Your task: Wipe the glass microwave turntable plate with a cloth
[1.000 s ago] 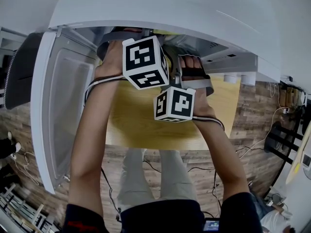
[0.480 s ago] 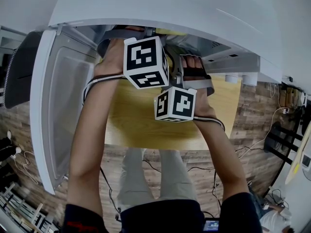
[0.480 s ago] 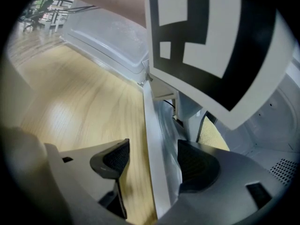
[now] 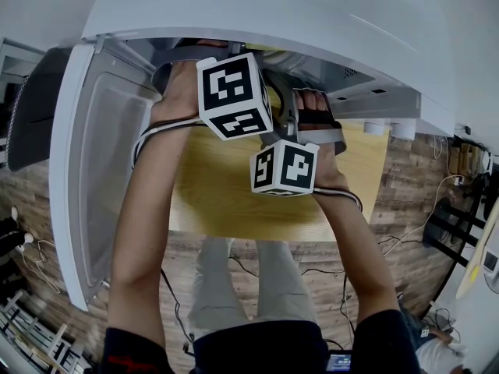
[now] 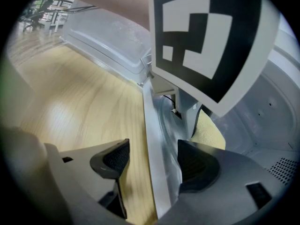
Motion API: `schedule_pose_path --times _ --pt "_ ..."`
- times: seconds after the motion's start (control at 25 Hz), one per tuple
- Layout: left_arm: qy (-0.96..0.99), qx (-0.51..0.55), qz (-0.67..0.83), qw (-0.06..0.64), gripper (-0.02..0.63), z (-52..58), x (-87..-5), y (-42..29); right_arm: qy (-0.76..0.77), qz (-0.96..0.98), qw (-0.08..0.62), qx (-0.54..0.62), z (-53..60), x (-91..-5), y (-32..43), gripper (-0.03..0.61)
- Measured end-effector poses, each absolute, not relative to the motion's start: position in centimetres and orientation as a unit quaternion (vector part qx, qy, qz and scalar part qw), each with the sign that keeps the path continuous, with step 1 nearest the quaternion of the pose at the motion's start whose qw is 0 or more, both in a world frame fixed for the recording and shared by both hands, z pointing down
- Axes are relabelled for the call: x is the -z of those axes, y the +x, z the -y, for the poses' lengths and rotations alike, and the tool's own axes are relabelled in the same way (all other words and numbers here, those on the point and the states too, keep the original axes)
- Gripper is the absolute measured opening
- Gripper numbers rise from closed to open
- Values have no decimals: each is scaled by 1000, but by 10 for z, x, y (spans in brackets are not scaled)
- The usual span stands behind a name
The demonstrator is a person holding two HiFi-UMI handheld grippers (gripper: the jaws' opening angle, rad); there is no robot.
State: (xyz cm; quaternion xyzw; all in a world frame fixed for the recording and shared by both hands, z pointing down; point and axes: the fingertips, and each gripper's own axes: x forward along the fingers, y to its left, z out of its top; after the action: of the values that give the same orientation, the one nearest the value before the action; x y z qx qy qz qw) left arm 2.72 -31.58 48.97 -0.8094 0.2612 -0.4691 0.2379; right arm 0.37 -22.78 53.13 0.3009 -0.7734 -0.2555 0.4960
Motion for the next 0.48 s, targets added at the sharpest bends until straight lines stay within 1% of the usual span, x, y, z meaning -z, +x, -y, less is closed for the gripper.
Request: schedule_pose_path --times 0.2,0.48 --pt "-805 475 -286 210 123 321 -490 12 301 775 494 256 228 -531 4 304" --pt "-797 481 -303 204 123 321 -490 -1 299 775 494 257 228 -531 3 304"
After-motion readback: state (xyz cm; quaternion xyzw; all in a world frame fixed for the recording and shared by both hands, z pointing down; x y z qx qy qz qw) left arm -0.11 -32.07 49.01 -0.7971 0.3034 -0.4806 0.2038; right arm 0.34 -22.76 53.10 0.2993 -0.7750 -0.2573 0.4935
